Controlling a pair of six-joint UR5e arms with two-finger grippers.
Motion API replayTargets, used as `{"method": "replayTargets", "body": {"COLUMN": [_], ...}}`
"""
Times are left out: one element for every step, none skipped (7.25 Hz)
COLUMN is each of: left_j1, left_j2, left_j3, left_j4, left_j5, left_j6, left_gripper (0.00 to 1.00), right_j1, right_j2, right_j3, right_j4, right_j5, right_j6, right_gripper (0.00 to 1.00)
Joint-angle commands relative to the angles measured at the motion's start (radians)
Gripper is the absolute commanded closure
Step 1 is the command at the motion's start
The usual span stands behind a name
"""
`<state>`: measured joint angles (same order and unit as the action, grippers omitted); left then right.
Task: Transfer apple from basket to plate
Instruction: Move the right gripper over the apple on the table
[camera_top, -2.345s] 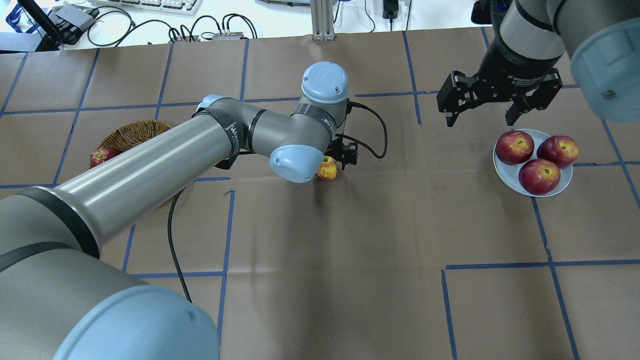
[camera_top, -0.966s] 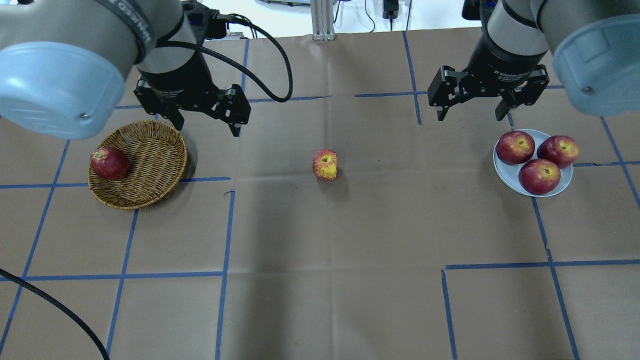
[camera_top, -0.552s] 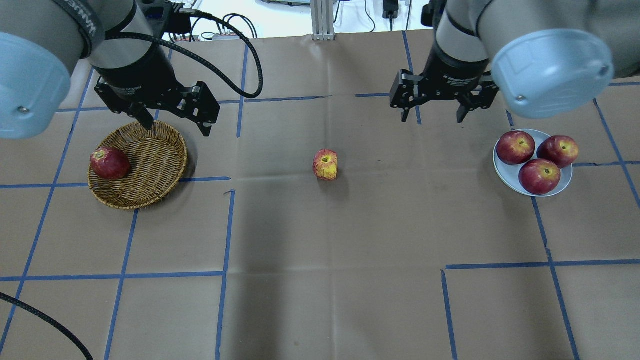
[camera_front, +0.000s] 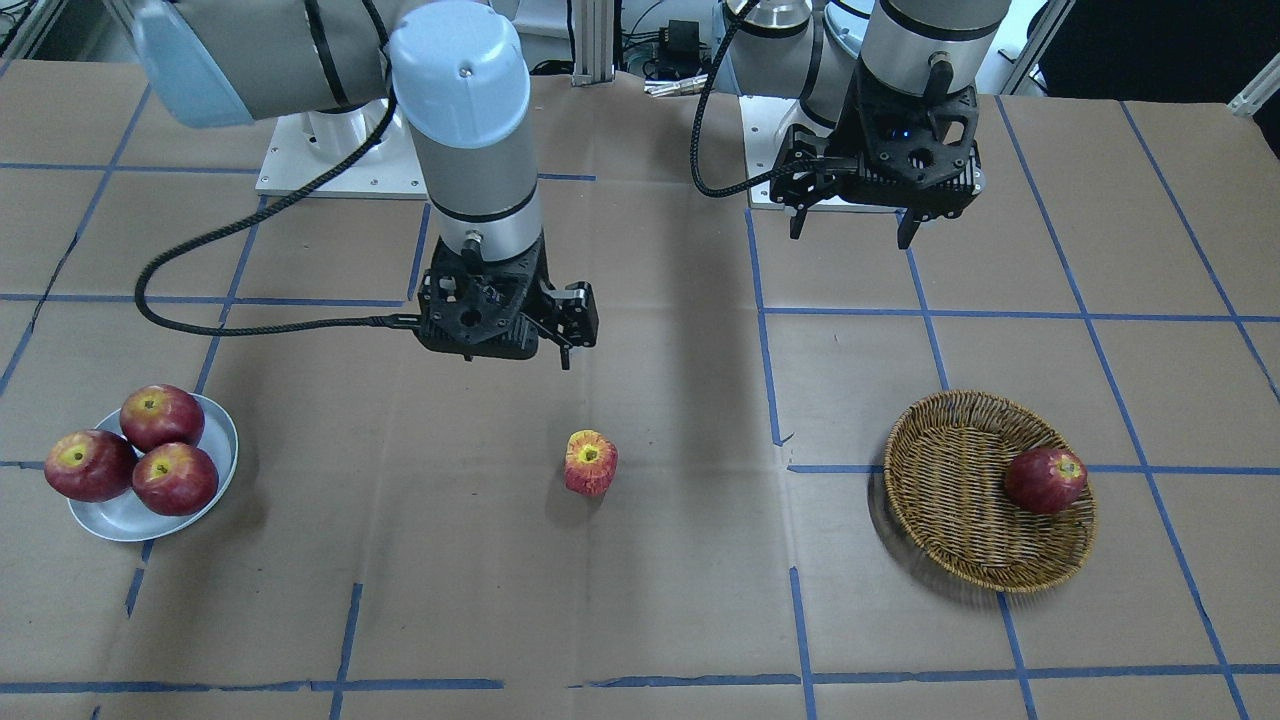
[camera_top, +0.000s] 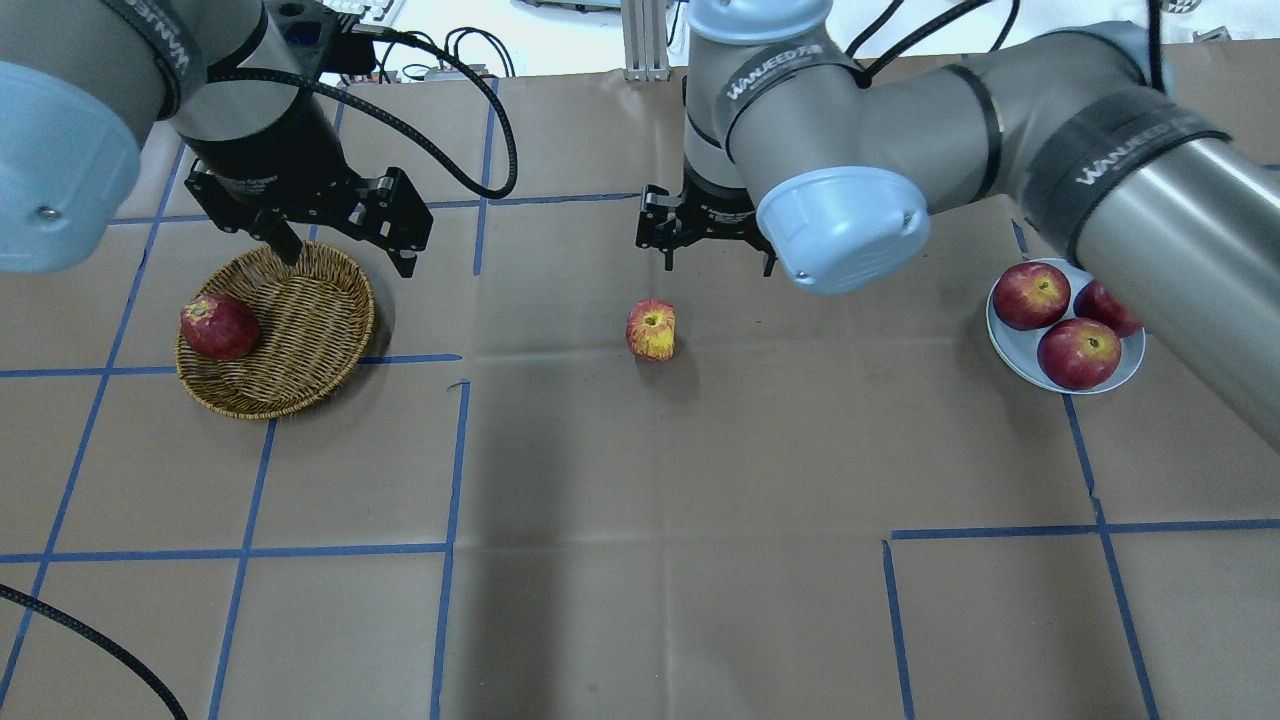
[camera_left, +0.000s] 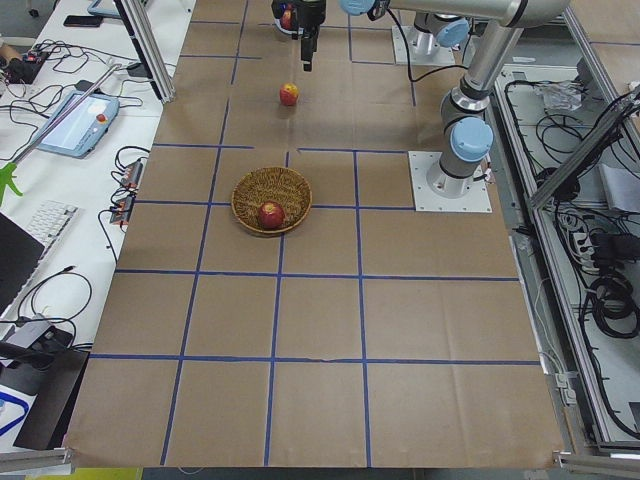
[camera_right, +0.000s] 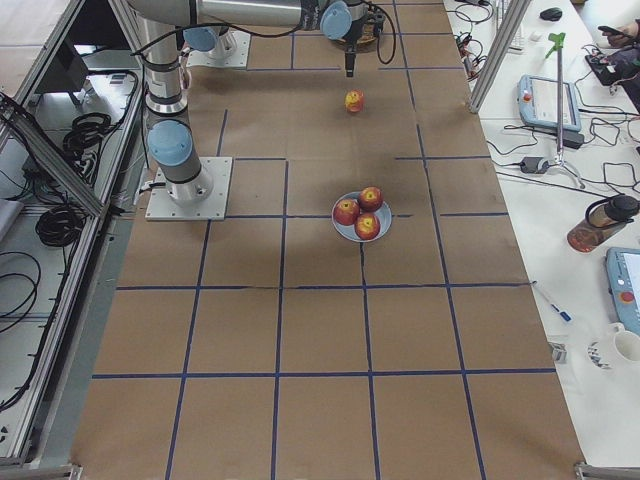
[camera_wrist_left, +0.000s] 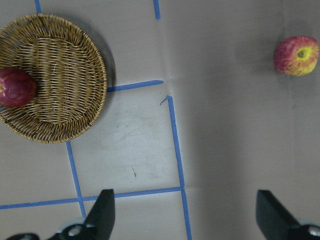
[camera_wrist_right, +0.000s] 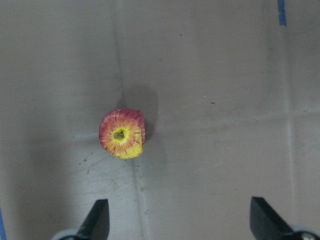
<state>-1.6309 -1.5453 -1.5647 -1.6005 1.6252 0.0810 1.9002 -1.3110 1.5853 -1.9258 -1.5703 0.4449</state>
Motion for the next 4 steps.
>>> {"method": "replayTargets", "body": {"left_j1": [0.002, 0.002, 0.002, 0.002], "left_j2": [0.001, -0.001, -0.002, -0.002], "left_j3": [-0.006, -0.008, -0.015, -0.015], "left_j4": [0.002, 0.004, 0.011, 0.011], "left_j5": [0.002, 0.001, -0.004, -0.004], "left_j6": [0.016, 0.016, 0.016, 0.016], "left_gripper": [0.01, 0.01, 0.01, 0.01], "right_j1": [0.055, 0.074, 0.088, 0.117], "right_j2": [0.114, 0.166, 0.226, 0.271], "right_j3": [0.007, 0.008, 0.010, 0.013], "right_j4": [-0.135, -0.191, -0.238, -0.287], "right_j5": [-0.001, -0.010, -0.061, -0.079], "right_j6": [0.044, 0.044, 0.055, 0.060], "right_gripper": [0.00, 0.00, 0.00, 0.00]}}
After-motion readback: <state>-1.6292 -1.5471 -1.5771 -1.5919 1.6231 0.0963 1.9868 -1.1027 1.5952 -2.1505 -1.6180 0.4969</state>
